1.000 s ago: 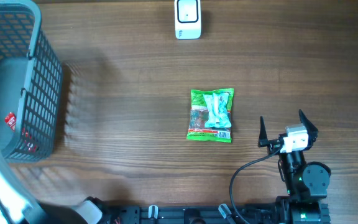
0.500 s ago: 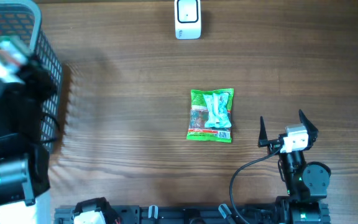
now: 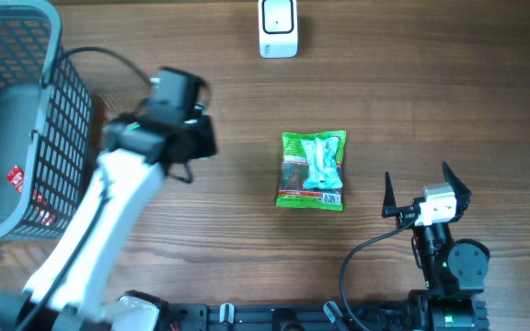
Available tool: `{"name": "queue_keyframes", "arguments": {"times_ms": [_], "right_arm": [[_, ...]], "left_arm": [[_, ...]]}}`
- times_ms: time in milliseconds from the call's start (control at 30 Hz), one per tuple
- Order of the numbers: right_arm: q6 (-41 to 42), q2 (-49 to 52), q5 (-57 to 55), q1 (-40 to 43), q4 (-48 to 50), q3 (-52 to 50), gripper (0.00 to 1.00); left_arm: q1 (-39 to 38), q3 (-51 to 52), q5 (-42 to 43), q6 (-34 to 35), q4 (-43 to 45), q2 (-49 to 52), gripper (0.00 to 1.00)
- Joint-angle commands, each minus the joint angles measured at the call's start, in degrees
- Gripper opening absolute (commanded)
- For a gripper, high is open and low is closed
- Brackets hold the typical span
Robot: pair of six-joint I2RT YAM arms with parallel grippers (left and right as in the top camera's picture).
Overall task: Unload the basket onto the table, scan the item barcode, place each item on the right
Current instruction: 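Carry the boxes with the left gripper and place them beside the green bag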
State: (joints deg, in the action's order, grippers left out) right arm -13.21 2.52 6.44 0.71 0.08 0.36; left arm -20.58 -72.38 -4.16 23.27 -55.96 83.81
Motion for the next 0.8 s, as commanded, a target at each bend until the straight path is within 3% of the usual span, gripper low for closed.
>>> {"name": "queue_keyframes", "arguments": {"times_ms": [0,167,300,367,467,567,767], "right_arm": [[-0.31,-0.09,0.87,0.22,0.31,-0.04,1.00],[-0.28,-0.09,0.87,0.22,0.31,-0.04,1.00],[-0.28,-0.09,0.87,0.22,0.31,-0.04,0.99],[-0.28,-0.09,0.87,0.22,0.31,-0.04,1.00],[-0.28,-0.09,0.87,0.22,0.31,-0.04,1.00],[-0.26,-0.11,0.87,0.22,0.31,-0.04,1.00],[-0.26,-0.09,0.87,0.22,0.31,-0.04,1.00]], "left_arm": [[-7.13,0.00,4.44,1.68,3.30,10.80,0.44],[-14.10,0.00,5.68,1.68,10.84,24.81,0.44],[-15.43,0.00,6.73,2.95,14.01,29.51,0.45],[-15.43,0.00,6.71,2.93,14.47,29.55,0.52],[-15.15,0.00,6.71,2.93,14.64,29.55,0.76],[-15.04,0.00,6.71,2.93,14.67,29.55,0.83],[-14.56,-0.04,6.69,2.91,14.62,28.92,0.88]]}}
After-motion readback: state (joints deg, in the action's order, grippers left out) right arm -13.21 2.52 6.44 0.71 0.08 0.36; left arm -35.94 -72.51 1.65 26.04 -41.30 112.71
